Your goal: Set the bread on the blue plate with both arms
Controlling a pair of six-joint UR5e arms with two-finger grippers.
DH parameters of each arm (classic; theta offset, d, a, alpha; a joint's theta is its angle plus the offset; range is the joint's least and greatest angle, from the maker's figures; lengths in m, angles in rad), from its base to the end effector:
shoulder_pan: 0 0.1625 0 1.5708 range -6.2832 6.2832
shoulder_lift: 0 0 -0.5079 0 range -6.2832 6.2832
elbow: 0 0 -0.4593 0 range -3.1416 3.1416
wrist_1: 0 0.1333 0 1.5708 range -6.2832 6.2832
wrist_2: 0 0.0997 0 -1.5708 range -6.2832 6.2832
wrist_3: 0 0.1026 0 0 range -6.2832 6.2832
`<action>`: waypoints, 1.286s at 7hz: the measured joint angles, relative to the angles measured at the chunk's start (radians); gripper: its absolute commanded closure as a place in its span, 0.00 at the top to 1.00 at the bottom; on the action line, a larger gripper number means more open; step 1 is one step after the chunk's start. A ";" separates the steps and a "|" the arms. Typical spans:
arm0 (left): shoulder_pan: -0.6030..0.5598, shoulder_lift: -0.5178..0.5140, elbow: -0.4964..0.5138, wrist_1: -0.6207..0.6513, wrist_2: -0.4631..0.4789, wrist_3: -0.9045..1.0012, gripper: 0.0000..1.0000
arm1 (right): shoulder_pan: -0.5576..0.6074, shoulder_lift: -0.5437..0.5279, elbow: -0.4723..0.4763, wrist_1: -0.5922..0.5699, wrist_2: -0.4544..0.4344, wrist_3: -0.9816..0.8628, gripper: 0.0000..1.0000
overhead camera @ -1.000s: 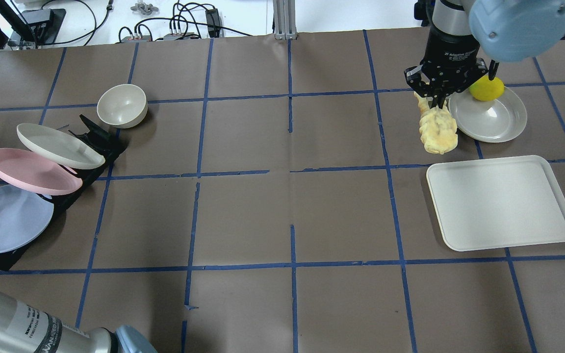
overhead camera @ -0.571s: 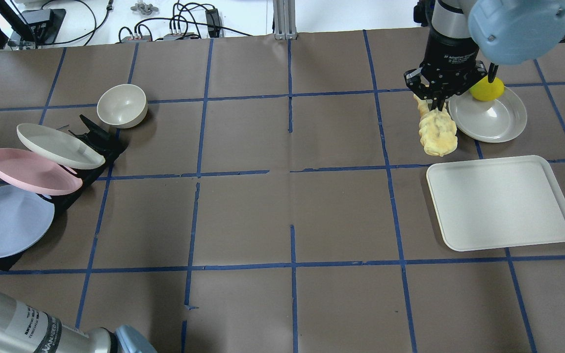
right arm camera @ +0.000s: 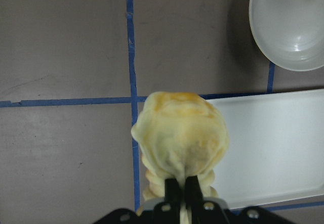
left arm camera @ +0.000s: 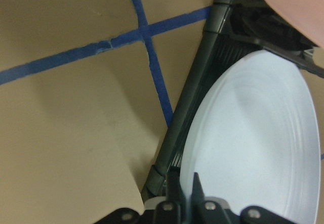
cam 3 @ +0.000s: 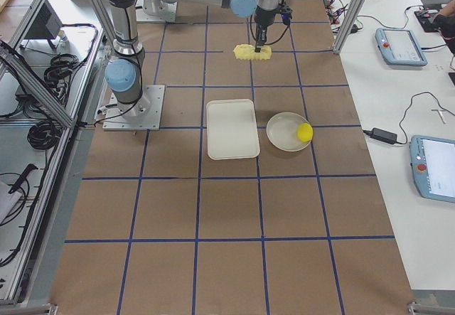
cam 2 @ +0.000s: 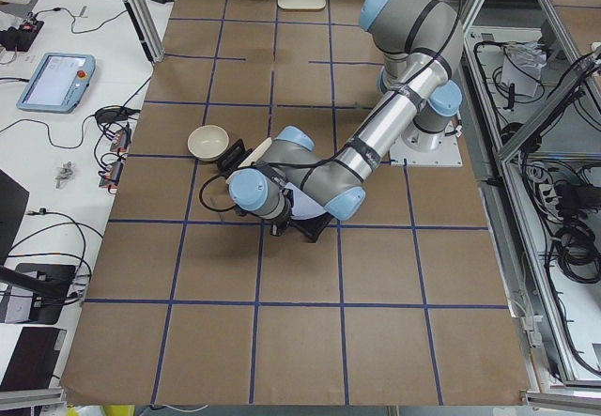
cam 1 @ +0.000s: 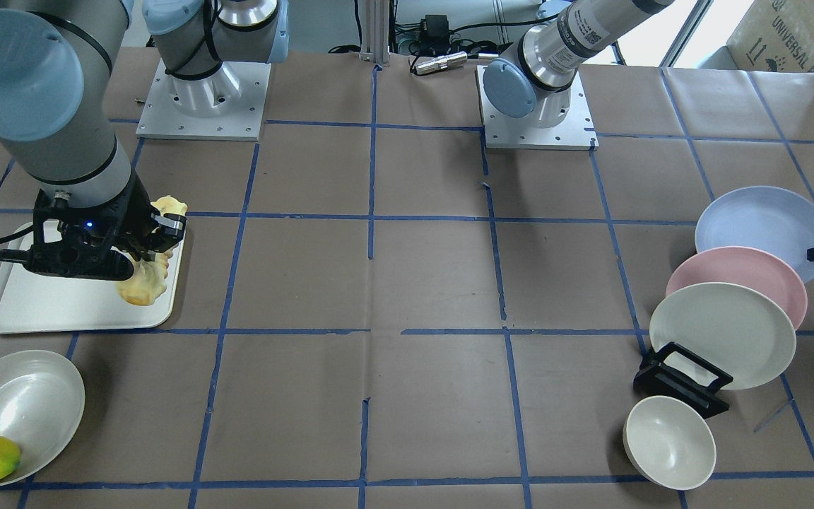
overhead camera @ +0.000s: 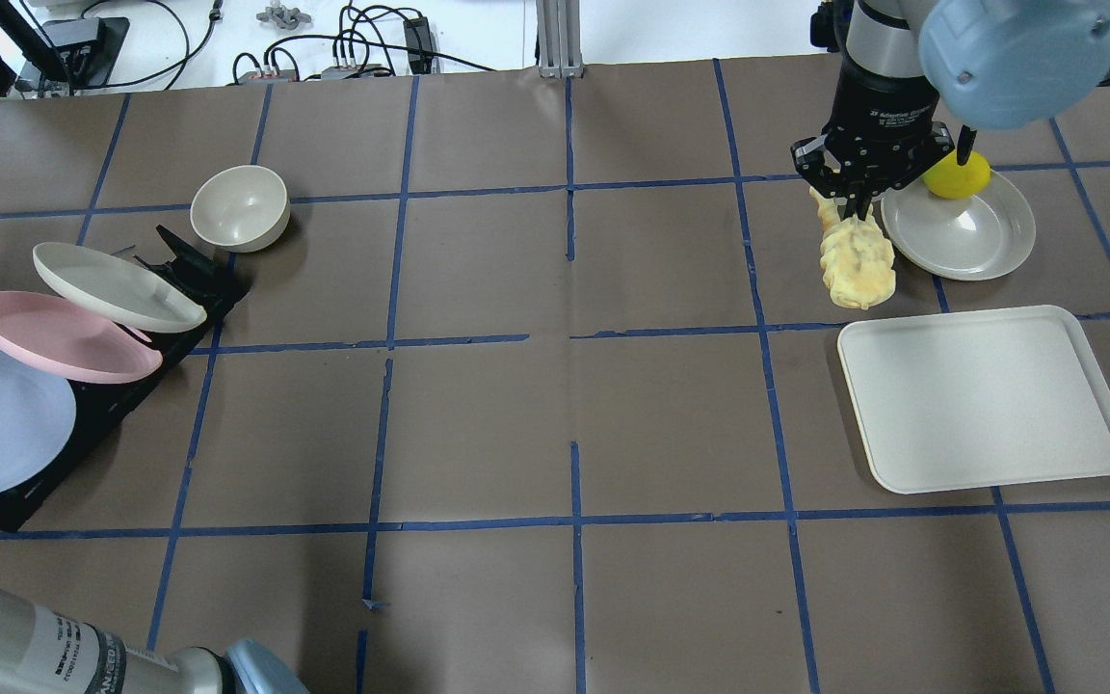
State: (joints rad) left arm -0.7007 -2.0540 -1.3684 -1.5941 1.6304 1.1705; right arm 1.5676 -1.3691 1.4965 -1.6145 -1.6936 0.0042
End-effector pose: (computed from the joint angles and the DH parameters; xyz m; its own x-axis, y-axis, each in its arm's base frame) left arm 0.4850 -0.5755 0.3574 -0.9278 0.2737 0.2536 0.3211 0.9318 0.1690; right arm 0.1187 -0.6485 0.4919 -0.9925 -0.0029 0.1224 0.0074 0.9965 0.0831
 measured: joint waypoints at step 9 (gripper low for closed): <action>-0.376 0.310 0.002 -0.267 -0.090 -0.286 0.04 | 0.003 0.000 0.002 -0.005 0.002 0.011 0.11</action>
State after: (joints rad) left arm -1.0766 -1.7441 -1.3666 -1.8615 1.5406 0.8849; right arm 1.5704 -1.3693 1.4984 -1.6191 -1.6913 0.0151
